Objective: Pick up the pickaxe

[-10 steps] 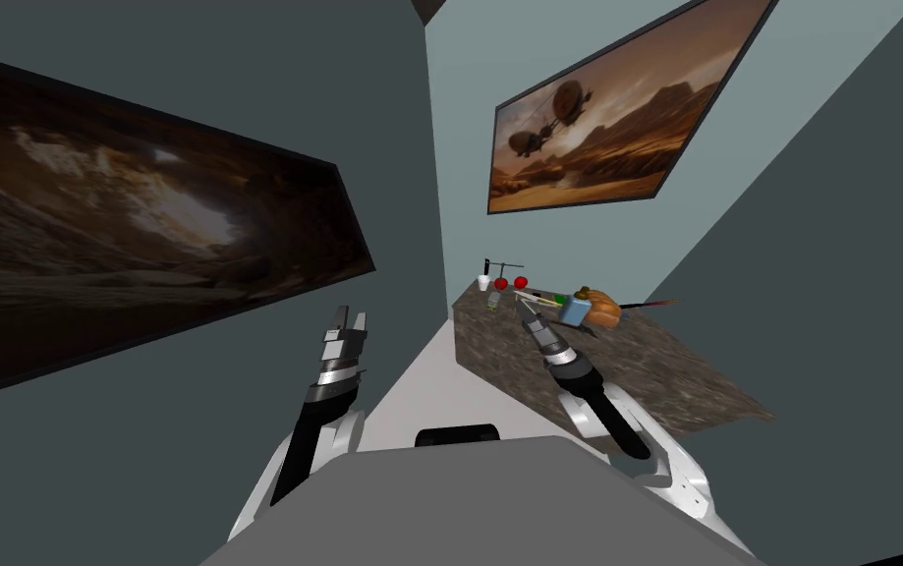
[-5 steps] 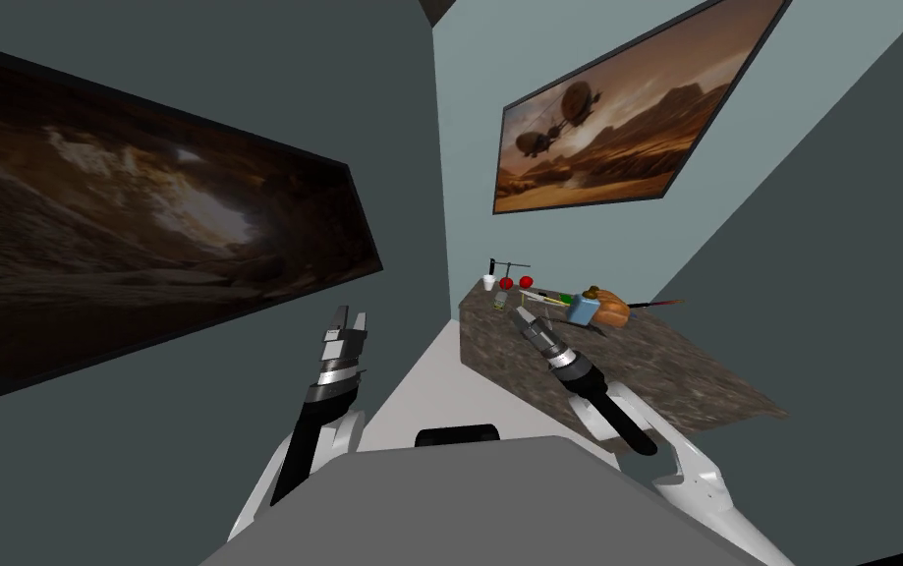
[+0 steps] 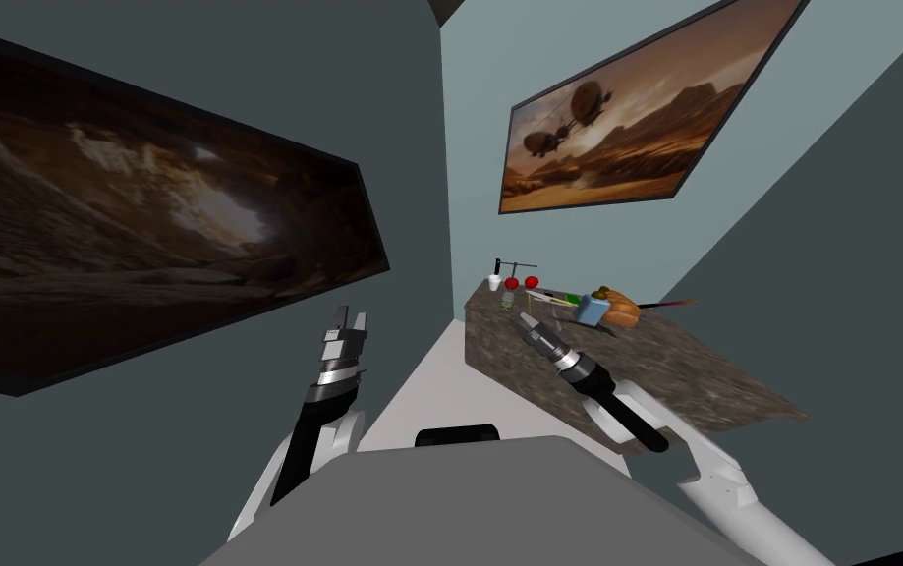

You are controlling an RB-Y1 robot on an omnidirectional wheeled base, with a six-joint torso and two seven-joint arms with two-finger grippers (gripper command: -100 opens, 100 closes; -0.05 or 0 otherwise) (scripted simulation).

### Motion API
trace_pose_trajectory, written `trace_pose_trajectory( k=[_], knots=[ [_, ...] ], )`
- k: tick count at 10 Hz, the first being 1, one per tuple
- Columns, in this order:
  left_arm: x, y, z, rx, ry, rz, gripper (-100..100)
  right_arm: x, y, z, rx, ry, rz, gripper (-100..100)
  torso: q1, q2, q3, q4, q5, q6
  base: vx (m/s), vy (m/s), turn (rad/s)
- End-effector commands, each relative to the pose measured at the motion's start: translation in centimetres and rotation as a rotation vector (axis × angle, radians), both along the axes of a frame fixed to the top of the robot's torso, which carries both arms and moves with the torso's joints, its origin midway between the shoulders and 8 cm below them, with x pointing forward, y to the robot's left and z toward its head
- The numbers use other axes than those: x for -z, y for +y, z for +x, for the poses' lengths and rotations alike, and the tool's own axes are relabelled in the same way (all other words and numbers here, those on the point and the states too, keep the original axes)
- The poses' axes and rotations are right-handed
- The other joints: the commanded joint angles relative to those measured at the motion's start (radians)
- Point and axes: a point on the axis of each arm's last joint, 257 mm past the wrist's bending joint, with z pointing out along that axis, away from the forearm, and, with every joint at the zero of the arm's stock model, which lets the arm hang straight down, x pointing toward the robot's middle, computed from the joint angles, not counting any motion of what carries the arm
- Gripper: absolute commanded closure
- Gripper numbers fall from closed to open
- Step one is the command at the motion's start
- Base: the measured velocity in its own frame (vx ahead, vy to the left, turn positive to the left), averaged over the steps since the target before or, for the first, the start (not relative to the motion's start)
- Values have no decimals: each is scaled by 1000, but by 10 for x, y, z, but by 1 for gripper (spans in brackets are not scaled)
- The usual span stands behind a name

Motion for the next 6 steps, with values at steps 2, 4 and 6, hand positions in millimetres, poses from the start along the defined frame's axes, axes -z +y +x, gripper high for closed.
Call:
trace_pose_trajectory(
  k=[2,4,6],
  knots=[
    [0,0,0,0,0,0,0,23,-13,3,8,36,-110,-100,0,0,0,0,0,0,17,84,10],
    [0,0,0,0,0,0,0,43,-26,4,16,68,-201,-100,0,-1,-1,0,0,0,34,80,11],
    [0,0,0,0,0,0,0,62,-42,5,22,102,-293,-100,-1,-2,-1,0,0,0,34,70,12]
  ],
)
